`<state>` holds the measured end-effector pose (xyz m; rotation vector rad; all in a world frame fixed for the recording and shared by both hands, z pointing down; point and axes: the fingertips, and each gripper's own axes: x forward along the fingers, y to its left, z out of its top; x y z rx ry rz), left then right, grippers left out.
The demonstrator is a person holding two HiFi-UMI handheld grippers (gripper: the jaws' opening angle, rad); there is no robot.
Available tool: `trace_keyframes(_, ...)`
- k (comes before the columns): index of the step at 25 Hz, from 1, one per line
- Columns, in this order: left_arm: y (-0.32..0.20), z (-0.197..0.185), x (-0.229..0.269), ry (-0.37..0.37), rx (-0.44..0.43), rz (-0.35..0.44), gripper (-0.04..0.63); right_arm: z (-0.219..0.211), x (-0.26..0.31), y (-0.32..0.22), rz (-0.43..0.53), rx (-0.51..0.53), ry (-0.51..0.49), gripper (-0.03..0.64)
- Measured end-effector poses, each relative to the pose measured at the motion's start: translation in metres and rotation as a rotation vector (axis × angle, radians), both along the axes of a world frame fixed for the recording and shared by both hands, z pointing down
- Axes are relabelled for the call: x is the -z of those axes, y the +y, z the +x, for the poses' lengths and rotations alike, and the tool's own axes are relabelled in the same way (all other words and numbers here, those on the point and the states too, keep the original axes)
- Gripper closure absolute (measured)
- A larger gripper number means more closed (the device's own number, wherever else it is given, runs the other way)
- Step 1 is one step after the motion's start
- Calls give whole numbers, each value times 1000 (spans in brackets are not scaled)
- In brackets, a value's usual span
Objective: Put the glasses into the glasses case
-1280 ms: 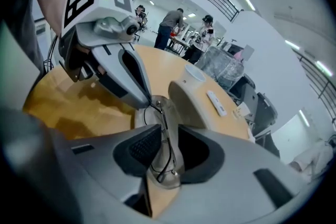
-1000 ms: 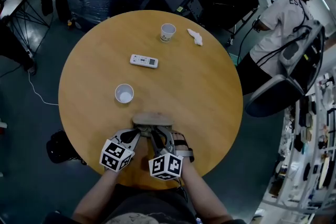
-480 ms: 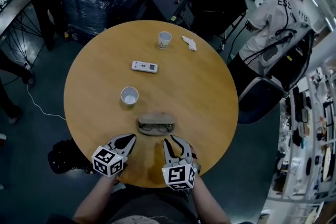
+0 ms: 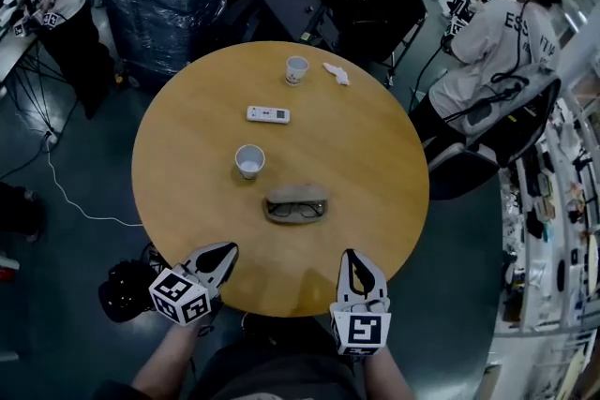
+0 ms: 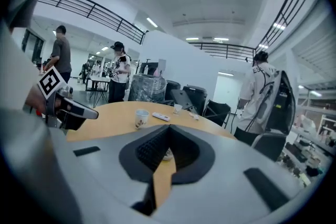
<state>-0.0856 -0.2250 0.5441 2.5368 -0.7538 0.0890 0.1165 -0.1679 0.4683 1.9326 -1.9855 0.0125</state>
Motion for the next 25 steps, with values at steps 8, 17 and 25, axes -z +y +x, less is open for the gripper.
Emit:
trace_keyframes(8, 23, -14, 9, -28, 27, 26, 589, 8, -2, 38, 6, -20, -27, 629)
trace_keyframes(17, 52, -12, 29, -12, 94, 108, 589, 18, 23, 94, 149, 6, -131, 629)
trace_keyframes(25, 168, 41, 97, 32, 105, 247, 589, 60, 59, 200, 229, 0, -143, 629)
